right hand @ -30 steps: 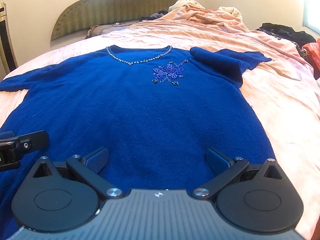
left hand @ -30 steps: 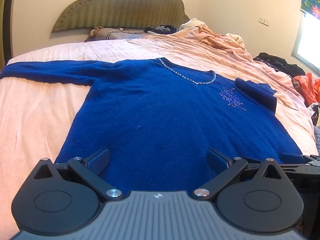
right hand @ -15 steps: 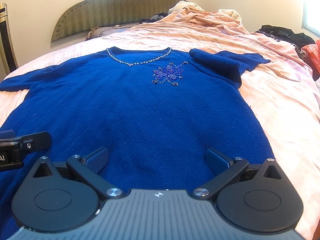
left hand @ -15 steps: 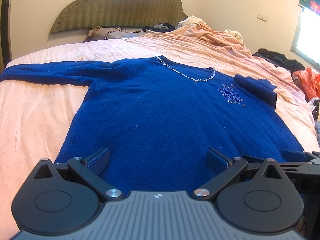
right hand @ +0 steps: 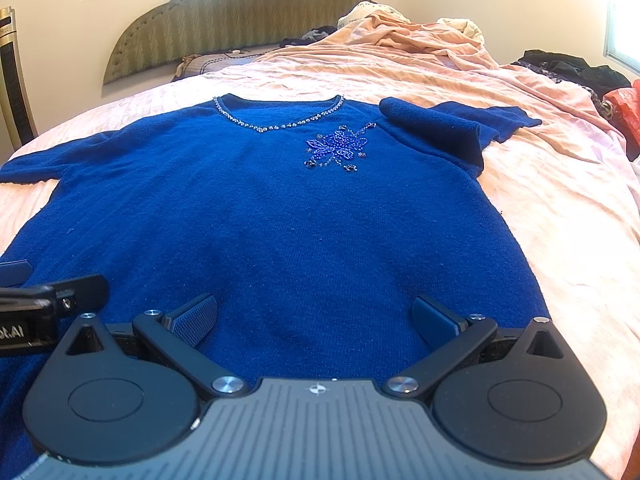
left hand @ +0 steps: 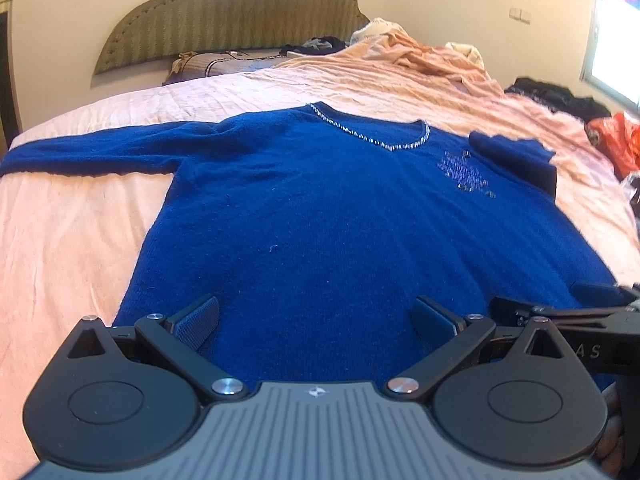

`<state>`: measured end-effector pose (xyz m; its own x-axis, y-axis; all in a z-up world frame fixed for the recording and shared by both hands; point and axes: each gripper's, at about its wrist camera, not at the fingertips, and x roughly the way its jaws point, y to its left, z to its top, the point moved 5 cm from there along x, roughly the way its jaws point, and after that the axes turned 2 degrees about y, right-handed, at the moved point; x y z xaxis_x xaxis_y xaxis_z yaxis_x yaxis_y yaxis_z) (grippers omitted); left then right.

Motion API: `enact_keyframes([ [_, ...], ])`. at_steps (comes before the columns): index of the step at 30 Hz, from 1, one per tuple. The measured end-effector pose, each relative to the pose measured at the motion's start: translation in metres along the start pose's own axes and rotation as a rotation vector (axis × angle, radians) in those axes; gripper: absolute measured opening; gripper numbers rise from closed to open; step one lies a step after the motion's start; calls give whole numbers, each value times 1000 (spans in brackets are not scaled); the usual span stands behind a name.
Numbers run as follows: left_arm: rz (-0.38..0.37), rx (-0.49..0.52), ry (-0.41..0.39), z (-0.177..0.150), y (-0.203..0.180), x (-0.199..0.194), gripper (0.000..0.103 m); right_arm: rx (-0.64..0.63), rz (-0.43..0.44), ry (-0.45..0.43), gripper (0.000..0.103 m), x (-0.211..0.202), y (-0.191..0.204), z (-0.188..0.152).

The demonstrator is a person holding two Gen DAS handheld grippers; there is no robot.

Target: Fold small clothes

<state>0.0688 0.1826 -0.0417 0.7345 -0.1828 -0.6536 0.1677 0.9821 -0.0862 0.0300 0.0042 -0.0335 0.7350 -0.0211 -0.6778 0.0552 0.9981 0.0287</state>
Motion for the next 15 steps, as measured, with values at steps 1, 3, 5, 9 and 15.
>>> enact_keyframes([
  [1,9,15,7,0,-2,1,103,0,0,0,102,0,0,0],
  [3,32,48,21,0,-6,3,103,0,0,0,102,0,0,0],
  [5,51,74,31,-1,-9,4,103,0,0,0,102,0,0,0],
  [9,47,71,30,-2,-7,4,103,0,0,0,102,0,0,0],
  [15,49,71,29,-2,-7,4,103,1,0,-1,102,0,0,0],
])
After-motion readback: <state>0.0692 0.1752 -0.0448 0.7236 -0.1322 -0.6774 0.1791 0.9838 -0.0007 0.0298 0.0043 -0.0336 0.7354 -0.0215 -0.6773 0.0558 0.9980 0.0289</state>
